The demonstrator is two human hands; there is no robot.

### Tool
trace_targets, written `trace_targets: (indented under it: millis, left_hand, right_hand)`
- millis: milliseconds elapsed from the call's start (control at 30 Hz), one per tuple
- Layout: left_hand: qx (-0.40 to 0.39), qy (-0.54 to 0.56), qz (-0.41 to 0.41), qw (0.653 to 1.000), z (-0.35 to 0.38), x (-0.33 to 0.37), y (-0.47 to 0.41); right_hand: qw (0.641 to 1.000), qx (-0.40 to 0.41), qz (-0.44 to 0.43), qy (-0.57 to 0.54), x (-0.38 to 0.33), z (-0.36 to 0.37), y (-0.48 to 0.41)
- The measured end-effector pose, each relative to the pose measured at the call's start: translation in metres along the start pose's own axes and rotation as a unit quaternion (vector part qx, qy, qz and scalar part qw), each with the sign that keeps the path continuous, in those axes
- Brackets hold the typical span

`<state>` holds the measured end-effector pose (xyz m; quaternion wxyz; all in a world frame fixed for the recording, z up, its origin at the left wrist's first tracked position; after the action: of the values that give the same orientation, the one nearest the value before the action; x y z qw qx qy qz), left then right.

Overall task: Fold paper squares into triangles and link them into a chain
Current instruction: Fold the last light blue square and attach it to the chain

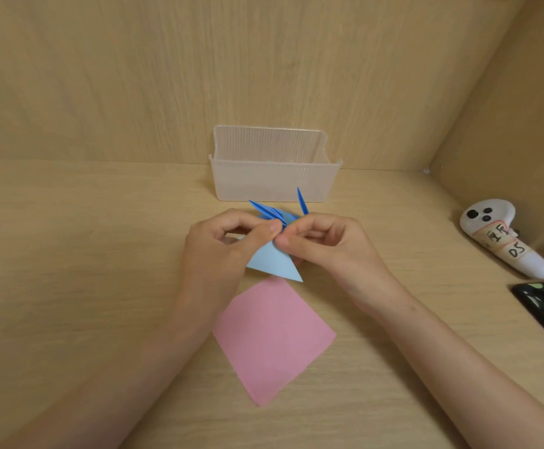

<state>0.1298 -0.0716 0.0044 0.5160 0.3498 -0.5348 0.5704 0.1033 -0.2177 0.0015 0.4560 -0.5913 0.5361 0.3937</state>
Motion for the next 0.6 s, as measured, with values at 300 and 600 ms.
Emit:
trace_targets:
  millis: [300,600]
  left_hand:
    - [-0.009,0.012,0.001,1.000,0.002,0.003,0.002]
    - [0.060,0.021,-0.010,0.998,-0.012,0.004,-0.004]
  right_hand:
    - [1.000,-0.014,0.018,-0.012,0.002,0.003,0.001]
    - [0.997,-0.052,0.010,0.048,-0.001,0.001,0.000]
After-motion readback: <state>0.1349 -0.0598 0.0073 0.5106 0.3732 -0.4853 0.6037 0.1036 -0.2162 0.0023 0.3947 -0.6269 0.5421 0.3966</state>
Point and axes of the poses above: each hand's wrist, its own y-axis away from the middle knuckle, its own z-axis out of the palm, x = y × z, the point moved 6 cm from there along -y, towards the middle knuckle, and after that the axes turned 13 degrees about y, right-handed, at the moved point
